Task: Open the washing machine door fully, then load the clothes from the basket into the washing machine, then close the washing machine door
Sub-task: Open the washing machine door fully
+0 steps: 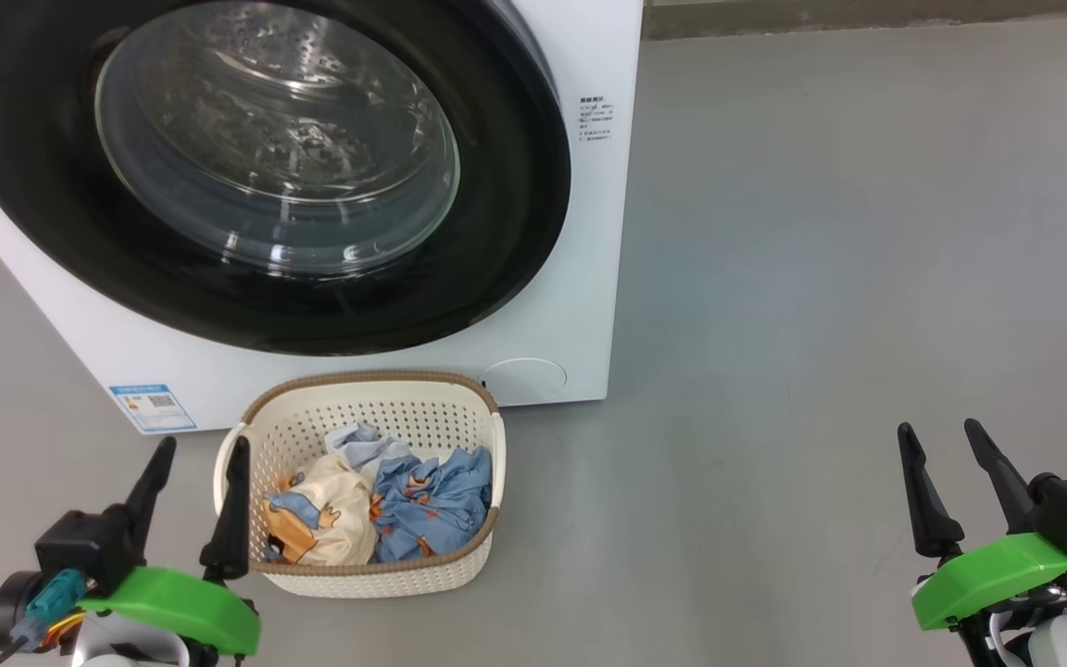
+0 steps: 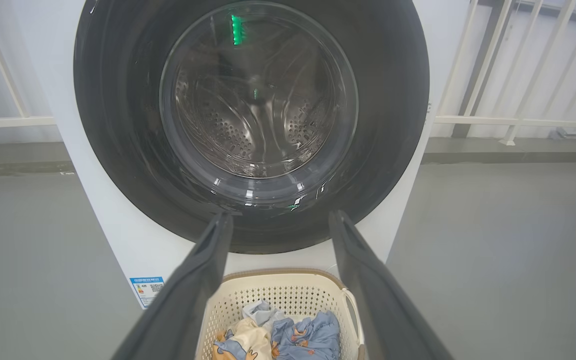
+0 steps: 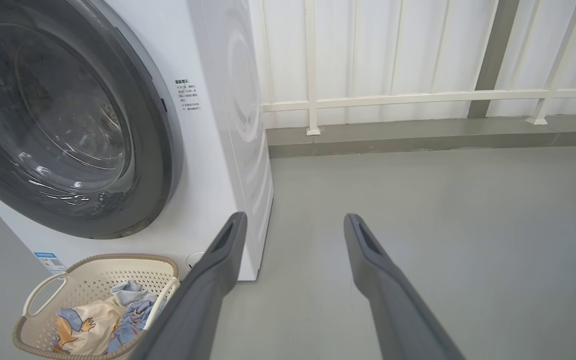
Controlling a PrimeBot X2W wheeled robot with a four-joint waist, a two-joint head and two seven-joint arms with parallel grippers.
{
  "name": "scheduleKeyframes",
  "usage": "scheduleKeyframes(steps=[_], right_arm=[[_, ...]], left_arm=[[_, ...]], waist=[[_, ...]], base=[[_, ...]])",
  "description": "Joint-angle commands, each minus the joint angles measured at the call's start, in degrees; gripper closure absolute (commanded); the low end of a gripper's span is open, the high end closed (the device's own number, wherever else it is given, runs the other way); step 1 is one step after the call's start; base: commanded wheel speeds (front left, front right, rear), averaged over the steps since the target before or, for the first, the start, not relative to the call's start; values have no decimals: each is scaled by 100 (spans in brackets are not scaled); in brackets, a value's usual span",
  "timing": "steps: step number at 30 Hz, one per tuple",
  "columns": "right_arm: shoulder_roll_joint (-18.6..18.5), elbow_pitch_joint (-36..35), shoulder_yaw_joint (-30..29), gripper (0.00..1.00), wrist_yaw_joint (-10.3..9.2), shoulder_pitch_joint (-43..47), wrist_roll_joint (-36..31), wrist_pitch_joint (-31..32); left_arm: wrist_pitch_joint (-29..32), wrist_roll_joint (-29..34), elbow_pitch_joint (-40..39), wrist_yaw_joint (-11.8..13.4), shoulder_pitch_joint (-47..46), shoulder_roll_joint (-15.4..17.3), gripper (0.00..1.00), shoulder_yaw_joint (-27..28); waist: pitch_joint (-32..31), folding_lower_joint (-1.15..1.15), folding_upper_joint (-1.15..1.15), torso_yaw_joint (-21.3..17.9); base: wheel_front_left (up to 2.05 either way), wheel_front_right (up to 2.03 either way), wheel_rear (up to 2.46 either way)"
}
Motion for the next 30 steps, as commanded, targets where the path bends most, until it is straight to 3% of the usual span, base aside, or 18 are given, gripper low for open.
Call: scheduleKeyframes(steps=[1, 22, 30], right_arm=[[-42, -151, 131, 0, 57, -155, 31, -69], [-53, -145, 115, 0, 57, -280, 88, -69], [-31, -217, 155, 0, 57, -700, 471, -69]], left_arm=[[-78, -70, -168, -9, -120, 171, 0, 176], [-78, 18, -309, -9, -10, 85, 0, 176], [-78, 42, -413, -9, 54, 14, 0, 62]], waist=[[-12, 0, 0, 4], [8, 0, 0, 68], [128, 0, 0, 184]], base=[[0, 0, 0], [0, 0, 0], [0, 0, 0]])
